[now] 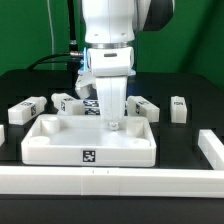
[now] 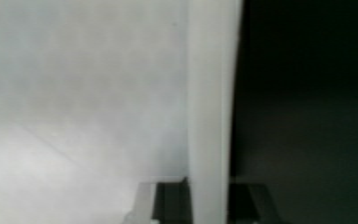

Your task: Assemble desk

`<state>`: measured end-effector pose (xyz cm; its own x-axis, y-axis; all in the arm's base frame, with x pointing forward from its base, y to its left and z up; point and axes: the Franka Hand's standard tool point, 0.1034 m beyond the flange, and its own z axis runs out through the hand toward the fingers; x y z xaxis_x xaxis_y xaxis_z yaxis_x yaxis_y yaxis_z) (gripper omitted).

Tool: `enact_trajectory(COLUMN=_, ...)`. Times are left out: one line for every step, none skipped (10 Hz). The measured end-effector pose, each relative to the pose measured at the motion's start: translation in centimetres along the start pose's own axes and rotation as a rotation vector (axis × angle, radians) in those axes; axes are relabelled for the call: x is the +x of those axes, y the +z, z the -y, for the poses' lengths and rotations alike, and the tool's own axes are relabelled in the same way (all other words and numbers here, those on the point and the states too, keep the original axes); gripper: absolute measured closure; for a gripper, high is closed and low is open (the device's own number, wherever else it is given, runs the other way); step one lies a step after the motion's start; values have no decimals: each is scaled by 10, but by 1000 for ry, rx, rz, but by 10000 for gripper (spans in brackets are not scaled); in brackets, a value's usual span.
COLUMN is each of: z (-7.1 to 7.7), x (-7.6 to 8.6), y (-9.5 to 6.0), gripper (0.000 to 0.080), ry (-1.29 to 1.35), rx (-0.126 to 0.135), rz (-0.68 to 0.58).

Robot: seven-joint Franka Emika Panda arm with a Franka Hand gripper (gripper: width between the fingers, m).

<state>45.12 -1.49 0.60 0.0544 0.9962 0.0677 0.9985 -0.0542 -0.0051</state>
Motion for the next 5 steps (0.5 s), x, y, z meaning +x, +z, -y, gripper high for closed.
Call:
enact_trajectory(z=0, x=0, y=0, gripper=742, ry=0, rx=0, rz=0)
enact_trajectory(z=0, x=0, y=0, gripper=742, ry=0, rx=0, rz=0)
enact_trajectory(z=0, x=0, y=0, gripper=742, ry=0, rx=0, rz=0)
enact_trajectory(z=0, x=0, y=0, gripper=742, ry=0, rx=0, rz=0)
enact_trajectory(z=-2, x=3, y=-1, gripper=742, ry=-1, rx=7, rz=-1)
